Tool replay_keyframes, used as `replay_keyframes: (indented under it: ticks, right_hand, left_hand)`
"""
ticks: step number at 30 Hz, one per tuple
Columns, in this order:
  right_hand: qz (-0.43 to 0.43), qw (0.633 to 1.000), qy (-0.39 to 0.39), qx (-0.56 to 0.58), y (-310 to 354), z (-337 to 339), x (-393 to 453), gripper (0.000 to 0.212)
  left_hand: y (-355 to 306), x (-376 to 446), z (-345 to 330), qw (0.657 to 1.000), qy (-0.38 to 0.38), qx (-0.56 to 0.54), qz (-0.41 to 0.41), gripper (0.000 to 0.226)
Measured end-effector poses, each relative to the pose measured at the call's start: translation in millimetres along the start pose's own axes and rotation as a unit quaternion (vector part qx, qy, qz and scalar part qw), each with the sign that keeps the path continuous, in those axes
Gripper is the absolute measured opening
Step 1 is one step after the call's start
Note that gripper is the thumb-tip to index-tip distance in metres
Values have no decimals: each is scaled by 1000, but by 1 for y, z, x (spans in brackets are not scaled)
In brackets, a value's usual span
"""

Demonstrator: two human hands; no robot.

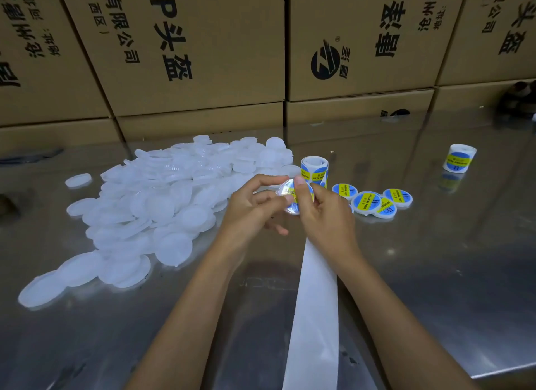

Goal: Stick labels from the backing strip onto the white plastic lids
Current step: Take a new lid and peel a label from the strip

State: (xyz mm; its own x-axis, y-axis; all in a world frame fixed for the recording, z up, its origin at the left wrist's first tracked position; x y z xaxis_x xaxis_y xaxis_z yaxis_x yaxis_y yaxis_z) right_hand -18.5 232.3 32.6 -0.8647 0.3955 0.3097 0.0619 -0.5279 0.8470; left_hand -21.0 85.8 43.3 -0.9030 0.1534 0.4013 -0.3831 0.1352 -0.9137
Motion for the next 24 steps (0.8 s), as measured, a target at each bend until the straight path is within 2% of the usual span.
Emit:
replay_keyframes:
  ticks: [3, 7, 13, 16, 19, 24]
  right_hand:
    - [-19, 999, 33, 39, -2, -2, 2, 54]
    - [-5, 994, 79, 77, 4, -3, -1, 57]
    - [-87, 975, 137, 154, 1, -5, 0, 70]
    - [-41, 979, 167, 110, 6, -10, -5, 62]
    - [31, 988, 149, 14, 12, -14, -10, 60]
    - [28, 989, 146, 0, 9, -17, -7, 54]
  left_hand:
    - [3, -1, -8, 999, 45, 0, -1, 41]
    - [4, 1, -5, 998, 62, 6, 4, 43]
    - [7, 3, -2, 1000, -4, 23, -17, 31]
    - [6, 5, 5, 997, -52, 31, -39, 24]
    - [5, 5, 13, 991, -98, 70, -52, 34]
    - [8, 6, 11, 991, -84, 97, -37, 33]
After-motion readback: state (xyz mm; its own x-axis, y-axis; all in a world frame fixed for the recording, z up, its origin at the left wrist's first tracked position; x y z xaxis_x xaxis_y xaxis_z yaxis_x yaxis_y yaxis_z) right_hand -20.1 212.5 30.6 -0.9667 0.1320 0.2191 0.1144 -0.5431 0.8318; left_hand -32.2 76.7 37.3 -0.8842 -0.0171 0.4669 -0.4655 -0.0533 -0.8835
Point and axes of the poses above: each hand's wrist, its own x-axis towards the middle knuckle, its own z-axis out of the back of the hand, y = z × x, the point moved 6 cm from there along x, towards the middle knuckle, and after that the axes turned 13 degrees about -z, right-handed, at the moved point
